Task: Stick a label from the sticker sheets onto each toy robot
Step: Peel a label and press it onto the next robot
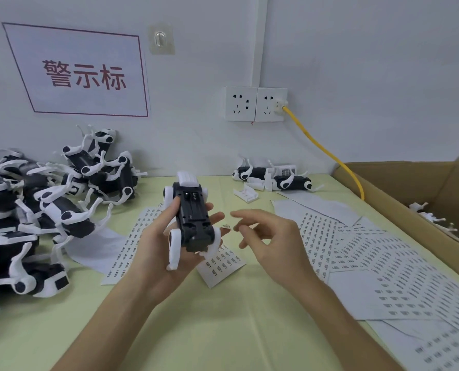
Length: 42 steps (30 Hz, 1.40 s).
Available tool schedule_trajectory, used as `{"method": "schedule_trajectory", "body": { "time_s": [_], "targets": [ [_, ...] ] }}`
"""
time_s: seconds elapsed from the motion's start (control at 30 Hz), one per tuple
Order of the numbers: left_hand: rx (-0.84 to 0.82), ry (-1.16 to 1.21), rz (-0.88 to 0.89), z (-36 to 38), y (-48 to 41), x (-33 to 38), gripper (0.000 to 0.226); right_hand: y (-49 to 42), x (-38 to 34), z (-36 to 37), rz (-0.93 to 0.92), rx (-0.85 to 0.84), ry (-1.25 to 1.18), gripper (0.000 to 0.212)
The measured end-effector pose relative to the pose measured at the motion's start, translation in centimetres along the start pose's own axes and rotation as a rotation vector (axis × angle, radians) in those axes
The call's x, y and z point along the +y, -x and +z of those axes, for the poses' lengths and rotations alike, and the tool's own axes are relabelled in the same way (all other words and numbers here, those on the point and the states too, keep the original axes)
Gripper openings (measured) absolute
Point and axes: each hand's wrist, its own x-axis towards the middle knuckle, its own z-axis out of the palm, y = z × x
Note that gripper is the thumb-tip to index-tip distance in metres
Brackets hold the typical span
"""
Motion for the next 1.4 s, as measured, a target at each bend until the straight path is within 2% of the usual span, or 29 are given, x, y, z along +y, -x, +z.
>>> {"method": "schedule_trajectory", "body": {
  "time_s": [0.1, 0.2, 0.37, 0.53, 0.73, 0.93, 1.1, 1.23, 1.4],
  "targets": [
    [0.028, -0.015, 0.1, 0.3, 0.1, -0.3, 0.054, 0.0, -0.7, 0.4, 0.279, 0.049, -0.213, 0.016],
    [0.03, -0.126, 0.175, 0.6, 0.2, -0.6, 0.039, 0.2, -1.6, 0.9, 0.538, -0.062, -0.543, 0.013],
    [-0.008, -0.239, 0.174, 0.8, 0.5, -0.6, 0.039, 0.6, -2.0, 1.7, 0.661, -0.142, -0.758, 0.018],
    [-0.091, -0.325, 0.161, 0.6, 0.5, -0.8, 0.051, 0.7, -1.6, 1.9, 0.7, -0.078, -0.733, 0.017],
    [-0.133, -0.391, 0.18, 0.2, 0.2, -1.3, 0.044, 0.8, -1.2, 1.6, 0.715, 0.005, -0.724, 0.011],
    [-0.169, -0.482, 0.208, 0.1, 0.1, -1.4, 0.042, 0.6, -0.9, 1.7, 0.753, 0.018, -0.753, 0.007],
    [-0.202, -0.545, 0.211, 0.0, 0.1, -1.8, 0.044, 0.6, -0.4, 1.8, 0.764, 0.061, -0.748, 0.023],
    [-0.256, -0.54, 0.202, 0.2, 0.2, -1.9, 0.034, 0.6, -0.6, 1.9, 0.788, 0.052, -0.776, 0.013],
    [-0.269, -0.521, 0.189, 0.4, 0.4, -2.0, 0.034, 0.6, -0.6, 1.9, 0.78, 0.082, -0.769, 0.019]
  ]
}}
